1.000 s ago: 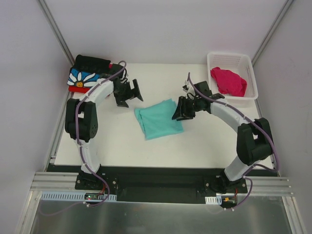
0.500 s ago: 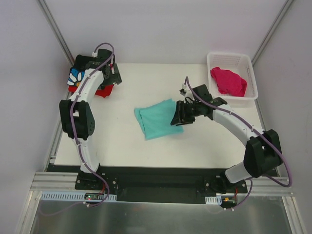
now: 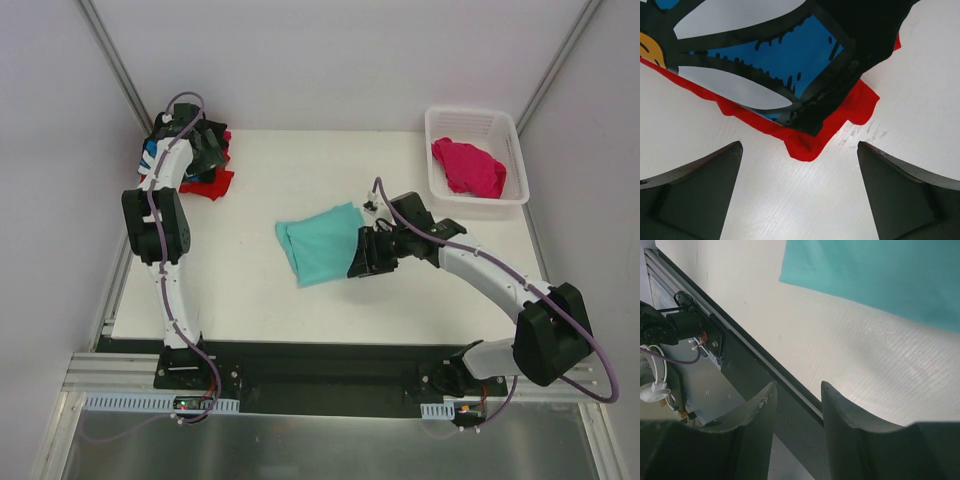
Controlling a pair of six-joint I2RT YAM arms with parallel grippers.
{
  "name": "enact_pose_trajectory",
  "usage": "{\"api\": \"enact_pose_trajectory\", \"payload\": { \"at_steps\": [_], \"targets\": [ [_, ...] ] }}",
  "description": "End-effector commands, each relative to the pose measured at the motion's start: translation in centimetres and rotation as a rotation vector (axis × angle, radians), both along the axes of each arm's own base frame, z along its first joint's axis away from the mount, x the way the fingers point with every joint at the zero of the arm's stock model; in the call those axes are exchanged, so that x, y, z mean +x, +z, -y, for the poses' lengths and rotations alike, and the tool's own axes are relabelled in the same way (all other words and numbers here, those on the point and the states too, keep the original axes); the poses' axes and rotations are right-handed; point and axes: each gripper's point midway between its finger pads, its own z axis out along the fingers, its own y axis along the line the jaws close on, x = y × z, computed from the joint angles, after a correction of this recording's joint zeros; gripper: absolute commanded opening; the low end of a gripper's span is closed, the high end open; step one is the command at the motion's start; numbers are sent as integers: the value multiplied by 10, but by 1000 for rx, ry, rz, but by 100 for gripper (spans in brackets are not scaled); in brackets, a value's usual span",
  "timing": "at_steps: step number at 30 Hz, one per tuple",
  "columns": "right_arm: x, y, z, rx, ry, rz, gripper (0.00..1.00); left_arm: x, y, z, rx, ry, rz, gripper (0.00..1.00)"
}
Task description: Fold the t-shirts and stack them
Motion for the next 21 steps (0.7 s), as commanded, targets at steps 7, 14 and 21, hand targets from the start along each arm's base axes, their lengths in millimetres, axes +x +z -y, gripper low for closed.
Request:
{"api": "enact_pose_trajectory", "payload": {
  "at_steps": [7,14,21],
  "targets": [
    [-1,-8,-21,24,53,-9,43,13,29,-23,28,20,94,99],
    [-16,-3,-29,42,83,-15,43,52,47,-38,111,-33,242,99],
    [-34,-3,-25,18,118,-23,44,99,76,-54,170,-35,416,99]
  ]
}}
